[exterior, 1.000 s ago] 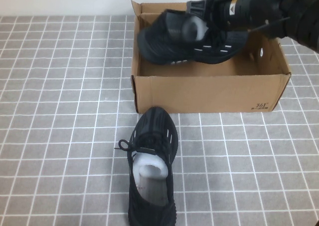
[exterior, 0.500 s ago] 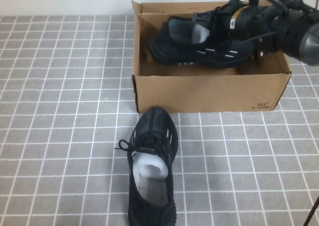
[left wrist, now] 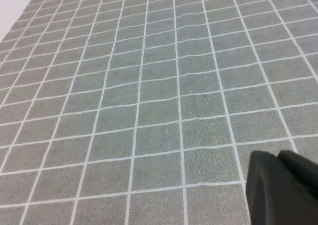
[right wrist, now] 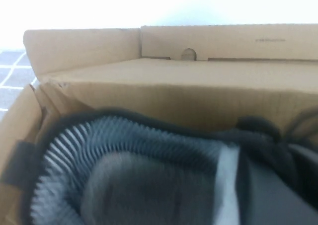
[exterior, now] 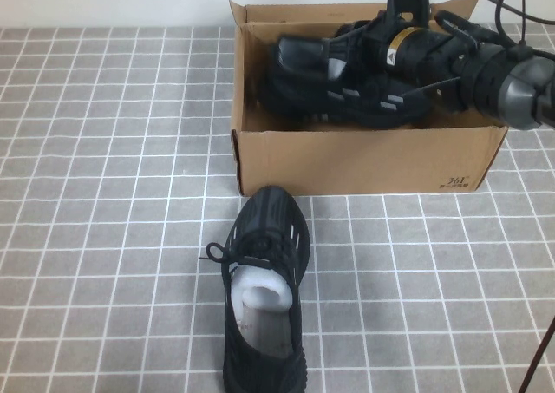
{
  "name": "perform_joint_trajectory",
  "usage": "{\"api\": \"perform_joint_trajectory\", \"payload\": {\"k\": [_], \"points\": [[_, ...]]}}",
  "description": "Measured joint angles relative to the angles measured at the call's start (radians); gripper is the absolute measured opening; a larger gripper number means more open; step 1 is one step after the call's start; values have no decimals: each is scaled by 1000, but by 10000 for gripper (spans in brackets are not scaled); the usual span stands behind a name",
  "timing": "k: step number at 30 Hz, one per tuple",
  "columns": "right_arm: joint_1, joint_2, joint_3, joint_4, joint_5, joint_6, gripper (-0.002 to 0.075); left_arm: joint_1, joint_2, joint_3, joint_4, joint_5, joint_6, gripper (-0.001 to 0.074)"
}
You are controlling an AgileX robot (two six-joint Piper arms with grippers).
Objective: Put shoes into padded shoe box
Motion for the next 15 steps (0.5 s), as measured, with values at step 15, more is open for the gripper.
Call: {"api": "perform_joint_trajectory", "payload": {"k": [15], "points": [[2, -301, -2, -6, 100, -65, 250, 0, 0, 0, 0, 0, 0, 0]]}}
